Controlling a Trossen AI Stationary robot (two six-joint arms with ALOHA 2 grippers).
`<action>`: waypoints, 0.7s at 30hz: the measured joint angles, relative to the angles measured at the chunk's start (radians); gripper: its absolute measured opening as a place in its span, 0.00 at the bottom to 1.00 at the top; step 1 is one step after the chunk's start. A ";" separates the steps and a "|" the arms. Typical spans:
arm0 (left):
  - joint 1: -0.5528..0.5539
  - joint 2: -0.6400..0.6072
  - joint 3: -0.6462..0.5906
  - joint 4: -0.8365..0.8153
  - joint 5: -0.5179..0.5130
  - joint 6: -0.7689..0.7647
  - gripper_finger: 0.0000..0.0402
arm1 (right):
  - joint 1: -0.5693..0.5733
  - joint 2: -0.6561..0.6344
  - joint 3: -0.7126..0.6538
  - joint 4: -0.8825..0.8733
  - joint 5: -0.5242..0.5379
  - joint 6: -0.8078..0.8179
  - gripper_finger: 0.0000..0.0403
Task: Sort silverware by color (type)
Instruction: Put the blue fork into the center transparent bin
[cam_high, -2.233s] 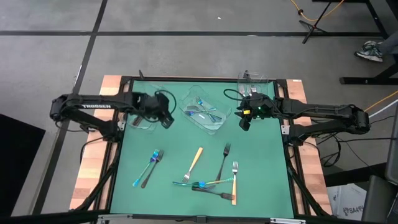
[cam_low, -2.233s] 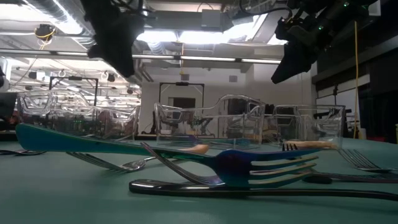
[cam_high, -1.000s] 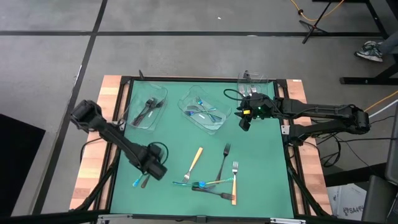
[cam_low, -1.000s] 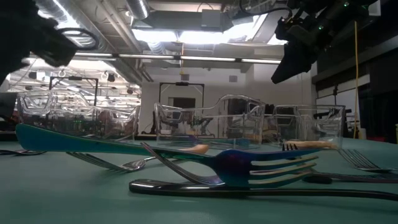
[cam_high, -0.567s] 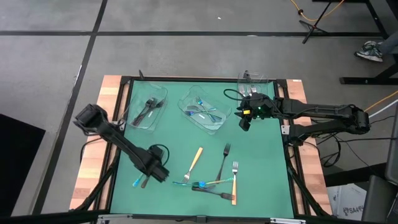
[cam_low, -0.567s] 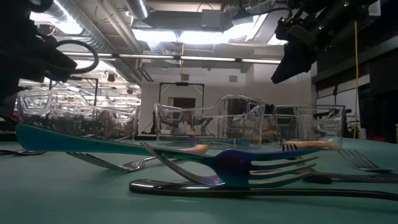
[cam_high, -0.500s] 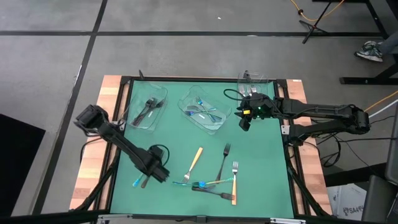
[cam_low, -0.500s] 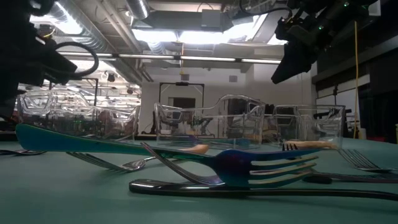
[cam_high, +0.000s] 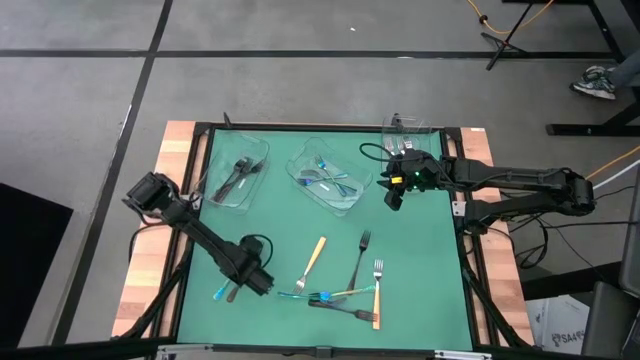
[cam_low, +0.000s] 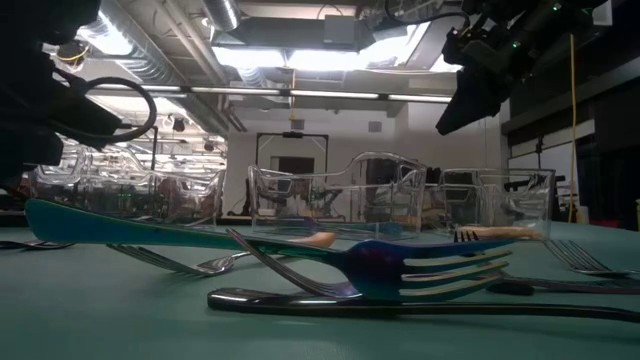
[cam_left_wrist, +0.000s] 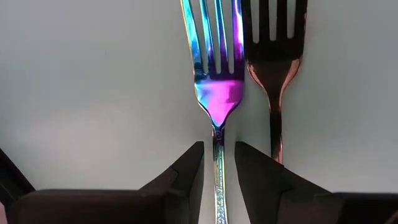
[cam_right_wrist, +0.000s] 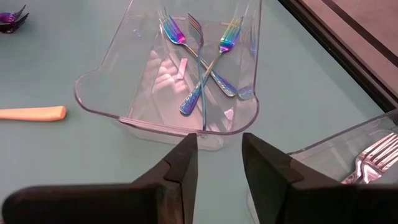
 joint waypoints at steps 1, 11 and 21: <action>-0.001 0.000 0.000 0.000 0.000 0.000 0.22 | 0.000 0.000 0.000 0.001 0.000 0.000 0.29; -0.001 0.001 0.000 0.005 0.001 -0.008 0.14 | 0.000 0.000 0.000 0.001 0.000 0.000 0.29; -0.001 0.001 0.000 0.001 -0.011 -0.061 0.02 | 0.000 0.000 0.000 0.001 0.000 0.000 0.29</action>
